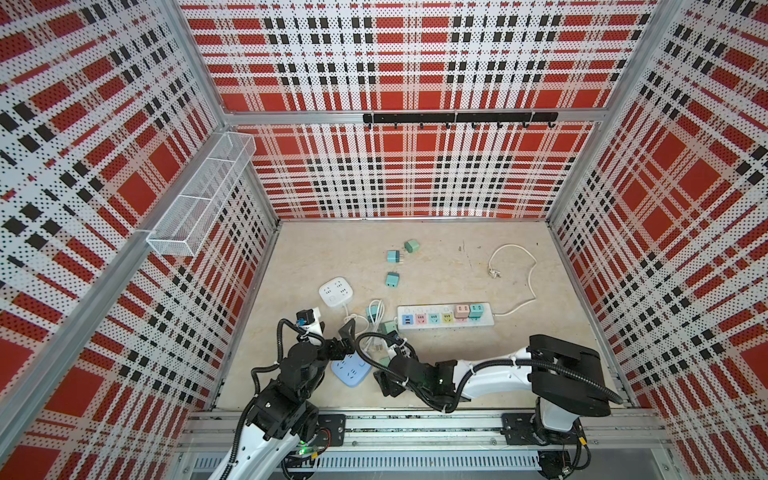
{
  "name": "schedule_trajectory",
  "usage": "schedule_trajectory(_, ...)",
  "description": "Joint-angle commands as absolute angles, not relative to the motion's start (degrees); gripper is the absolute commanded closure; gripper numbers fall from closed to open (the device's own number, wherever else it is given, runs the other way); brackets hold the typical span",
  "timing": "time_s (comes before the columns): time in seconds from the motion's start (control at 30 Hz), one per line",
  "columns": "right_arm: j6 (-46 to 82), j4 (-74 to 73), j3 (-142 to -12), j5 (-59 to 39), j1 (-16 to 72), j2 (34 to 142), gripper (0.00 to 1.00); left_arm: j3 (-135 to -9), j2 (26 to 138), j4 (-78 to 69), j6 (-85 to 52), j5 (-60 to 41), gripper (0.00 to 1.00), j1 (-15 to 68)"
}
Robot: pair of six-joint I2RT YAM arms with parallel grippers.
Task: Insert the plug
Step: 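Lower the right gripper and close it on the mint-green adapter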
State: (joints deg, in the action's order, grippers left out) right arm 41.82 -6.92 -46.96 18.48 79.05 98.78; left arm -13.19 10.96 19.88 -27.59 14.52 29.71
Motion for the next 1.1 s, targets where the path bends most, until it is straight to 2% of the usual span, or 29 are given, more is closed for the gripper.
schedule_trajectory(0.0, 44.09, -8.37, -44.64, 22.08, 80.9, 94.3, 0.22, -13.54, 11.2, 19.84, -27.44, 16.08, 0.0, 30.04)
schedule_trajectory(0.07, 42.41, -5.61, -44.61, 24.39, 81.34, 91.99, 0.19, -13.51, 11.14, 19.77, -27.53, 16.31, 0.01, 30.12)
schedule_trajectory(0.17, 35.26, -4.01, -44.66, 26.01, 80.8, 89.46, 0.09, -13.36, 11.25, 19.36, -27.36, 16.05, 0.01, 30.23)
schedule_trajectory(0.23, 27.77, -3.41, -46.0, 24.51, 79.83, 88.85, 0.06, -13.54, 11.38, 19.65, -27.33, 16.08, 0.01, 30.32)
schedule_trajectory(0.3, 21.63, -3.9, -46.72, 22.54, 78.52, 88.86, 0.0, -13.54, 11.45, 19.6, -27.4, 16.44, 0.01, 30.34)
schedule_trajectory(0.47, 15.5, -14.25, -43.28, 3.2, 70.54, 90.35, 0.0, -13.69, 12.0, 19.74, -27.51, 16.92, 0.01, 30.41)
schedule_trajectory(0.53, 14.89, -16.52, -42.36, -1.6, 68.23, 91.58, 0.0, -13.66, 12.23, 19.62, -27.61, 17.39, 0.01, 30.41)
schedule_trajectory(0.87, 10.63, -13.67, -48.89, -6.24, 67.48, 102.45, 0.0, -13.89, 13.66, 19.01, -27.44, 16.82, 0.01, 30.49)
schedule_trajectory(1.07, 9.77, -11.6, -51.6, -5.66, 67.49, 105.12, 0.0, -13.82, 13.02, 19.21, -27.44, 16.61, 0.01, 30.45)
